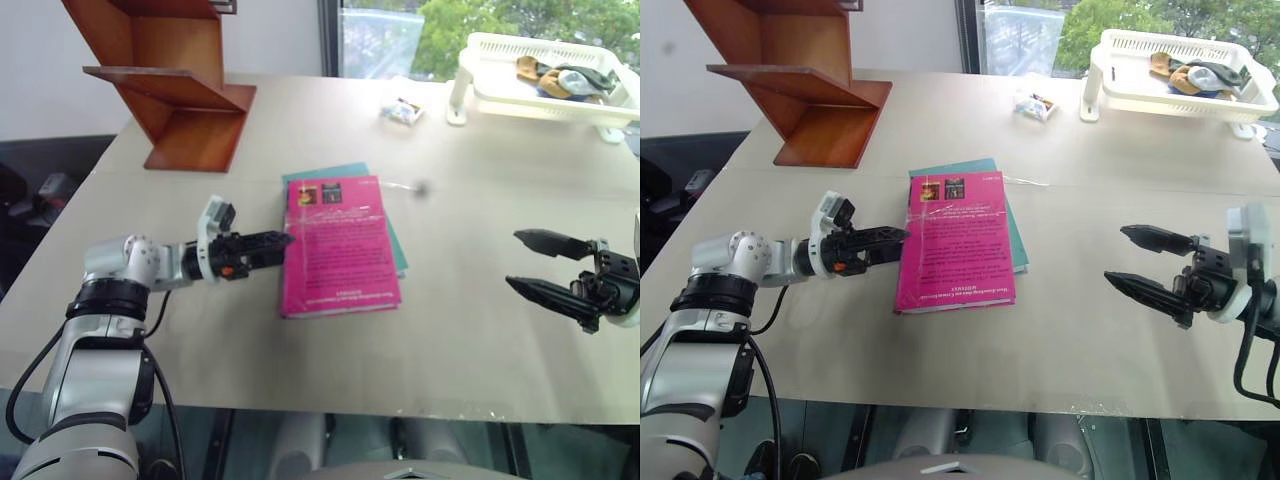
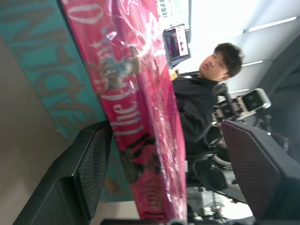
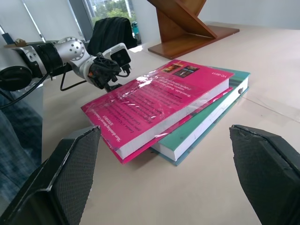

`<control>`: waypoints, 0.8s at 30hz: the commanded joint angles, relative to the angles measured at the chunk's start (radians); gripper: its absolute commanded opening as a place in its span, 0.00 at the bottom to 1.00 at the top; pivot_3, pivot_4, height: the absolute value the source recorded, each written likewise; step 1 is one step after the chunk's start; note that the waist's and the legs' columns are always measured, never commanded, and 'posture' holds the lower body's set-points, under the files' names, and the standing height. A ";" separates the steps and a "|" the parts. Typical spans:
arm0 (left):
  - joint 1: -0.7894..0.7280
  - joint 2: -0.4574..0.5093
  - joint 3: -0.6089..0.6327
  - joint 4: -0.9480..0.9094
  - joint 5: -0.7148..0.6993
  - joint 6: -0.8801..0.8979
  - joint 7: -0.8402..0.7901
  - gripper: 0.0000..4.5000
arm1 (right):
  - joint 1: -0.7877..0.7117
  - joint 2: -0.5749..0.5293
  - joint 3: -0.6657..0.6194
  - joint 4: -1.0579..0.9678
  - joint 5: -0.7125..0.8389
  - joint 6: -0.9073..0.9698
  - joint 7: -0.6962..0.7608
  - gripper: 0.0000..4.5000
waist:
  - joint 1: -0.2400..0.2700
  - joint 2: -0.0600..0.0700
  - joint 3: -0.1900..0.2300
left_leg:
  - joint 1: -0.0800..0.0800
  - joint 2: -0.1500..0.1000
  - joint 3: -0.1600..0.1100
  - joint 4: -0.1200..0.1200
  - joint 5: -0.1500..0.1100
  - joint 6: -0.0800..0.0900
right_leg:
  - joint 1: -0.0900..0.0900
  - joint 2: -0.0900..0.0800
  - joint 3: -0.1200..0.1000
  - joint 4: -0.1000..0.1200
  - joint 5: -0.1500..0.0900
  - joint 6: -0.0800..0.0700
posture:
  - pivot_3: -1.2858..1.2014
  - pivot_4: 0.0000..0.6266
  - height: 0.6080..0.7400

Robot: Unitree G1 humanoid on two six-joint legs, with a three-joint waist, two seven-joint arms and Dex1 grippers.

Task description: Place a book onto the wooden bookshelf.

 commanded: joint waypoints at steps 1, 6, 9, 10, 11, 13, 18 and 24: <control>0.016 0.029 0.020 -0.030 -0.001 0.039 -0.043 0.56 | 0.005 -0.004 -0.034 -0.030 0.016 -0.019 -0.002 1.00 | 0.000 0.000 0.000 | 0.000 0.000 0.000 0.000 0.000 0.000 | 0.000 0.000 0.000 0.000 0.000 0.000 | 0.52 0.24 1.00; 0.070 0.042 0.042 -0.087 -0.018 0.073 -0.051 0.12 | -0.001 -0.011 -0.026 -0.024 0.014 -0.017 0.005 1.00 | -0.001 0.000 0.000 | 0.000 0.000 0.000 0.000 0.000 0.000 | 0.000 0.000 0.000 0.001 0.000 0.000 | 0.52 0.24 1.00; 0.099 0.043 0.088 -0.112 -0.037 0.094 -0.034 0.01 | -0.010 -0.019 -0.023 -0.015 0.013 -0.014 0.011 1.00 | 0.000 0.000 0.000 | 0.000 0.000 0.000 0.000 0.000 0.000 | 0.000 -0.001 0.000 0.001 0.000 0.000 | 0.52 0.24 1.00; 0.108 0.043 0.113 -0.118 -0.049 0.101 -0.025 0.01 | -0.013 -0.020 -0.023 -0.012 0.015 -0.013 0.013 1.00 | 0.000 0.000 0.000 | 0.000 0.000 0.000 0.000 0.000 0.000 | 0.000 -0.001 0.000 0.001 0.000 0.000 | 0.52 0.24 1.00; 0.119 0.041 0.139 -0.132 -0.058 0.109 -0.014 0.01 | -0.014 -0.022 -0.024 -0.011 0.016 -0.011 0.014 1.00 | 0.000 0.000 0.000 | 0.001 0.000 0.000 0.001 0.000 0.000 | 0.000 -0.001 0.000 0.002 0.000 0.000 | 0.52 0.24 1.00; 0.142 0.036 0.190 -0.170 -0.087 0.134 0.007 0.01 | -0.017 -0.024 -0.024 -0.008 0.017 -0.010 0.017 1.00 | -0.002 0.000 0.000 | 0.001 0.000 0.000 0.001 0.000 0.000 | 0.000 -0.001 0.000 0.002 0.000 0.000 | 0.52 0.24 1.00; 0.172 0.004 0.325 -0.300 -0.155 0.178 0.119 0.01 | -0.021 -0.027 -0.026 0.005 0.016 -0.009 0.023 1.00 | 0.000 0.000 0.000 | 0.001 0.000 -0.001 0.001 0.000 0.000 | 0.000 -0.004 0.000 0.003 0.000 0.000 | 0.52 0.24 1.00; 0.105 -0.025 0.365 -0.546 -0.116 0.005 0.268 0.01 | -0.051 -0.035 -0.035 0.036 0.020 -0.010 0.031 1.00 | 0.004 -0.001 0.001 | 0.001 -0.001 -0.001 0.002 0.000 0.000 | 0.000 -0.004 0.000 0.005 0.000 0.000 | 0.52 0.24 1.00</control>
